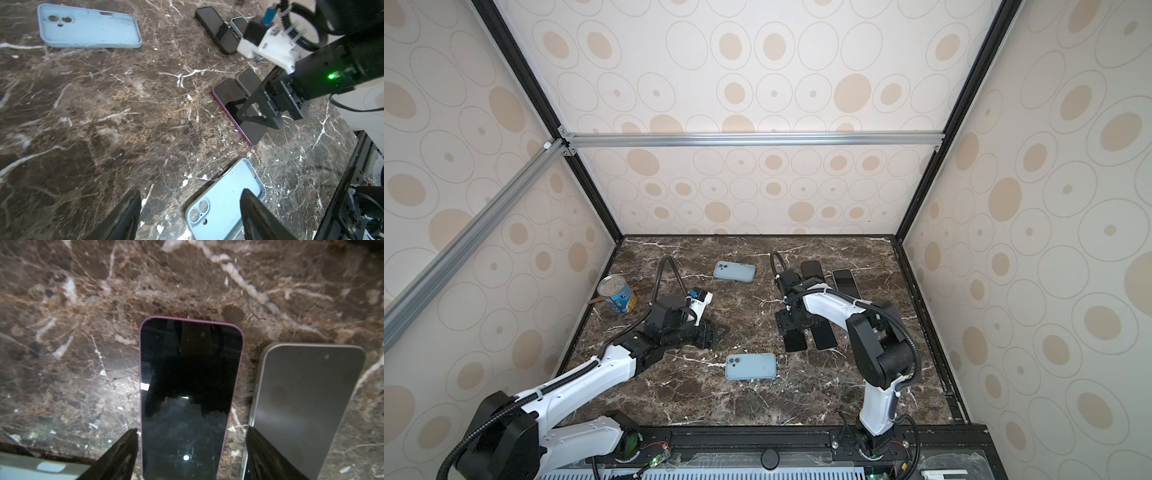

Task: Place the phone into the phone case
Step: 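Reach the right gripper to the pink-framed phone and grasp it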

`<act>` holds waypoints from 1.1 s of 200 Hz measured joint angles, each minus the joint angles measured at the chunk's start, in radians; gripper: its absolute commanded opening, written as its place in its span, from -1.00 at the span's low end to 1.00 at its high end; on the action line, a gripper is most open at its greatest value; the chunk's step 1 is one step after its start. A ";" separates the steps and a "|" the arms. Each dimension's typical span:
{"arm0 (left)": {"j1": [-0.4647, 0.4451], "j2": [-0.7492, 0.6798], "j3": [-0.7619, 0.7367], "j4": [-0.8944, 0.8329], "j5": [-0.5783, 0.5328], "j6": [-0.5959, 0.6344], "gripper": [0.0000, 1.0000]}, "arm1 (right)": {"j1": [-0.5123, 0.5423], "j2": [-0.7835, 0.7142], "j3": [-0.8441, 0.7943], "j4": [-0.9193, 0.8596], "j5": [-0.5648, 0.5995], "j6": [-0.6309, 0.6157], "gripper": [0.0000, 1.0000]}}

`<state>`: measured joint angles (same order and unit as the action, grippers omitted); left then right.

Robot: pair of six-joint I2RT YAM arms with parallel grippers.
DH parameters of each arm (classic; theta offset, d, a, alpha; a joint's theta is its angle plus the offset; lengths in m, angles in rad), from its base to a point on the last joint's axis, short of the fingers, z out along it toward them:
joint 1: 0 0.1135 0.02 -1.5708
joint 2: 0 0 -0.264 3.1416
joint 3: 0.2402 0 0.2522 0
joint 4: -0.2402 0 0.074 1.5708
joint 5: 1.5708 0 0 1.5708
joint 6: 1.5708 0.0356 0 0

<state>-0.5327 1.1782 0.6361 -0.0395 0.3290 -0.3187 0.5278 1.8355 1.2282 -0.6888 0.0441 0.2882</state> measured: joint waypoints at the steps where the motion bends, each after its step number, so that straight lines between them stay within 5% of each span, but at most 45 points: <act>1: -0.001 0.001 0.001 0.000 0.000 0.001 0.50 | 0.000 0.002 0.000 0.000 -0.001 0.001 0.67; 220: -0.012 0.043 0.018 -0.028 -0.085 0.047 0.52 | 0.008 0.093 0.047 -0.037 -0.028 -0.013 0.47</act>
<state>-0.5446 1.2209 0.6540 -0.0677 0.2436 -0.2714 0.5358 1.9289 1.2751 -0.7258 0.0162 0.2749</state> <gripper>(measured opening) 0.758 0.760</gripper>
